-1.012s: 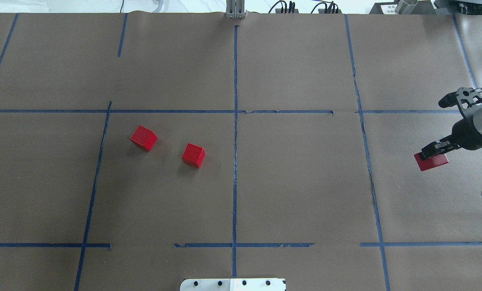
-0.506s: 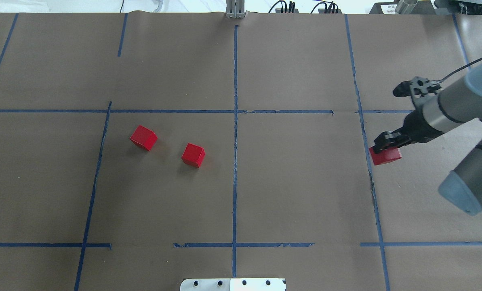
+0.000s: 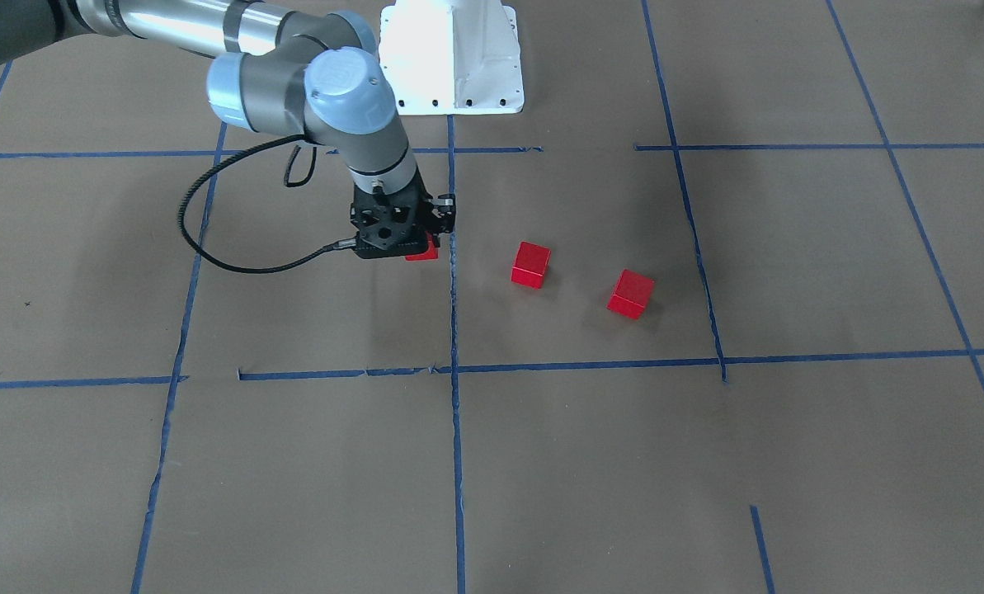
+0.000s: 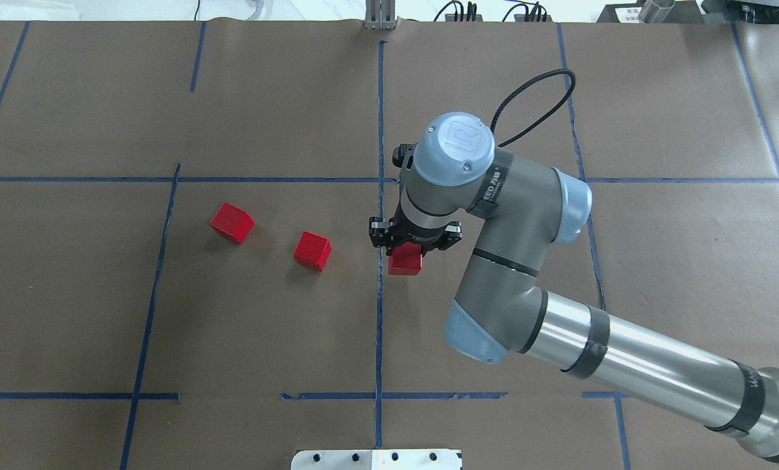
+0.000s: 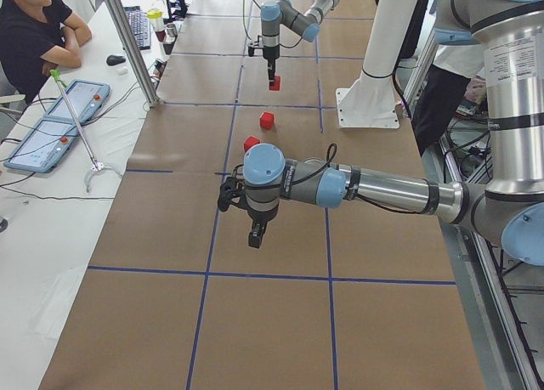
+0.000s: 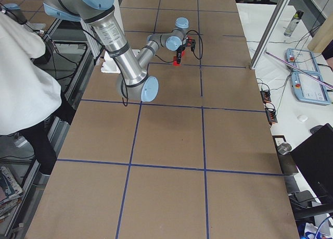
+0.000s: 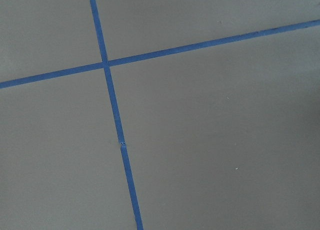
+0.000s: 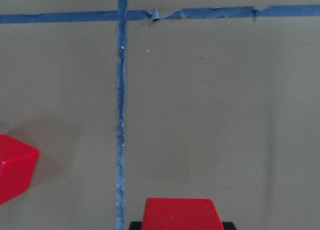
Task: Form red blocks into L shape at center
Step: 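Carry the red cube with the right gripper toward the table center, then lower the red cube onto the center grid crossing and release it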
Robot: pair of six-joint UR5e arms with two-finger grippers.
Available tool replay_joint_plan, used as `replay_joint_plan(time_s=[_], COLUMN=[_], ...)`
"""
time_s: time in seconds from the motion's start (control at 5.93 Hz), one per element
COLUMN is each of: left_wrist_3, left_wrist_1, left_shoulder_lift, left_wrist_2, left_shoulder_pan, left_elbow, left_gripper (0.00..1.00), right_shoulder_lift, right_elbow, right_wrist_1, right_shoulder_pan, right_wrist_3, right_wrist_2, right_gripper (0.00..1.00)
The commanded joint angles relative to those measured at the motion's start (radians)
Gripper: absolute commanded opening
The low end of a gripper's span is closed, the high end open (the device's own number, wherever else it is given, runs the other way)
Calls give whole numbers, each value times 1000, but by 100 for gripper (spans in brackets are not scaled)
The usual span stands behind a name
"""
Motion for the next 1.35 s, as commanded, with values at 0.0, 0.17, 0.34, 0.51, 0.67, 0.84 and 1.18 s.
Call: replay_joint_plan(time_s=[0.0,0.17,0.34,0.51,0.67,0.84,1.18], left_wrist_3=[0,0,0,0,0,0,0], left_wrist_1=[0,0,0,0,0,0,0], left_shoulder_lift=[0,0,1,6,8,8,8], left_wrist_2=[0,0,0,0,0,0,0], left_shoulder_pan=[0,0,0,-2,-2,0,0], left_elbow=[-9,-9,-9,-9,-9,-9,-9], left_gripper=[100,100,100,100,100,100,100], right_shoulder_lift=[51,72,81,83,85,85,83], right_elbow=[-64,-96,-104,-107,-109,-109,-109], right_wrist_1=[0,-2,-2,-2,-2,-5,-11], right_shoulder_pan=[-38,-43,-60,-69,-69,-69,-69], right_wrist_3=[87,86,80,77,75,72,20], right_wrist_2=[-43,-46,-63,-79,-80,-90,-95], right_gripper=[0,0,1,2,15,46,41])
